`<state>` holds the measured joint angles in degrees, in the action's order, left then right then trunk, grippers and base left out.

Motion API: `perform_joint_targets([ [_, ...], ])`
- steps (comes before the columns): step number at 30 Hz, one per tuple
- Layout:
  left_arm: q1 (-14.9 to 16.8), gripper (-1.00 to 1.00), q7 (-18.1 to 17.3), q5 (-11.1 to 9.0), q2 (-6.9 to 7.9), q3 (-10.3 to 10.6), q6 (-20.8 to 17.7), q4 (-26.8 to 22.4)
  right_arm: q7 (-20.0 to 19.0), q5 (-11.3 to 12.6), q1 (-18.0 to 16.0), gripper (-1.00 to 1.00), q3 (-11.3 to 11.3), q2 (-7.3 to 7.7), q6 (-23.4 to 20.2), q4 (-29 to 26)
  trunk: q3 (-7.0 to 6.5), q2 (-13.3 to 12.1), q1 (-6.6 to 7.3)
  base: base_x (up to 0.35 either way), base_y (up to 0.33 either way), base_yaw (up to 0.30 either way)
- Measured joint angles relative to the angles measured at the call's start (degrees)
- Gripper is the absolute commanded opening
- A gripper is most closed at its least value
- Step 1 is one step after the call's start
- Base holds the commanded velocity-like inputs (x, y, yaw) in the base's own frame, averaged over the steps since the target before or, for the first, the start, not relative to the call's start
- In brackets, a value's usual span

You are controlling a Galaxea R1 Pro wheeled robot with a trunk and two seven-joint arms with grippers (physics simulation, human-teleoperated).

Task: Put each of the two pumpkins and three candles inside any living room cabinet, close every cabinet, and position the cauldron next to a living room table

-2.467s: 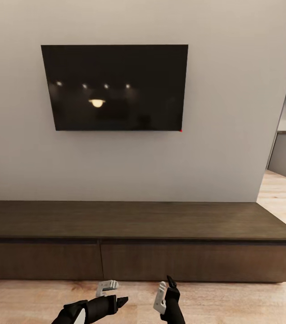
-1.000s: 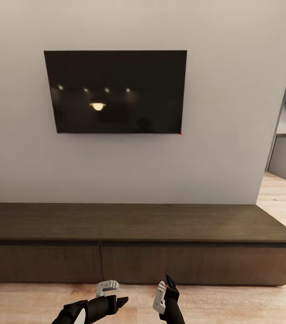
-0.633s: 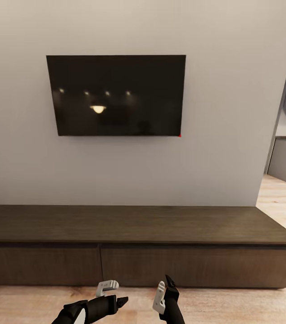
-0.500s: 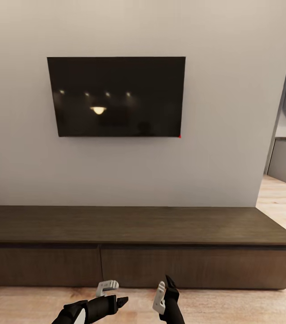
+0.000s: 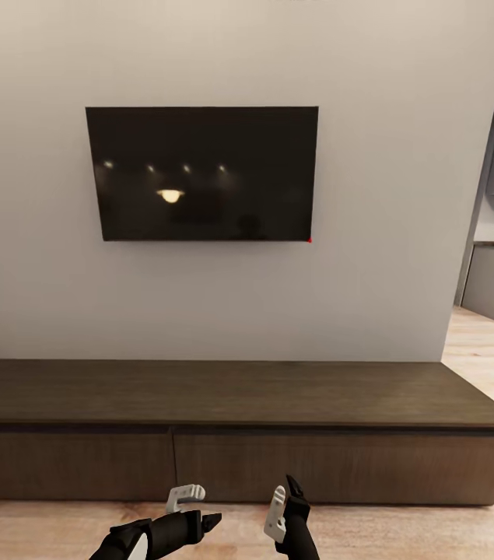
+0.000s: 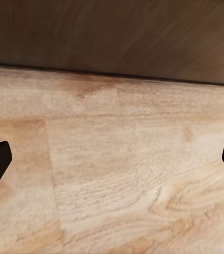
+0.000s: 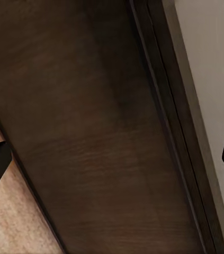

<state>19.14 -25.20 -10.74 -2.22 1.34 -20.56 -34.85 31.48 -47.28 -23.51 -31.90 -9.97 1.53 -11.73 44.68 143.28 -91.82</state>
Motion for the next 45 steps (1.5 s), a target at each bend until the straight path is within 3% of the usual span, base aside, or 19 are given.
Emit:
perform_joint_targets([
  [16, 0.0, 1.00, 0.0, 0.0, 0.00, 0.0, 0.0, 0.0, 0.1, 0.0, 0.0, 1.00, -0.1, 0.00, -0.4, 0.2, -0.06, 0.0, 0.00, 0.000, 0.000, 0.000],
  [26, 0.0, 1.00, 0.0, 0.0, 0.00, 0.0, 0.0, 0.0, 0.6, -0.1, 0.0, 1.00, 0.0, -0.01, -5.9, 0.7, -0.06, 0.0, 0.00, 0.000, 0.000, 0.000],
  [30, 0.0, 1.00, 0.0, 0.0, 0.00, 0.0, 0.0, 0.0, 2.8, -0.3, 0.0, 1.00, -0.1, -0.01, -8.6, 0.8, -0.06, 0.0, 0.00, 0.000, 0.000, 0.000],
  [45, 0.0, 1.00, 0.0, 0.0, 0.00, 0.0, 0.0, 0.0, 4.6, -0.4, 0.0, 1.00, -0.2, -0.01, -9.1, 1.2, -0.06, 0.0, 0.00, 0.000, 0.000, 0.000],
])
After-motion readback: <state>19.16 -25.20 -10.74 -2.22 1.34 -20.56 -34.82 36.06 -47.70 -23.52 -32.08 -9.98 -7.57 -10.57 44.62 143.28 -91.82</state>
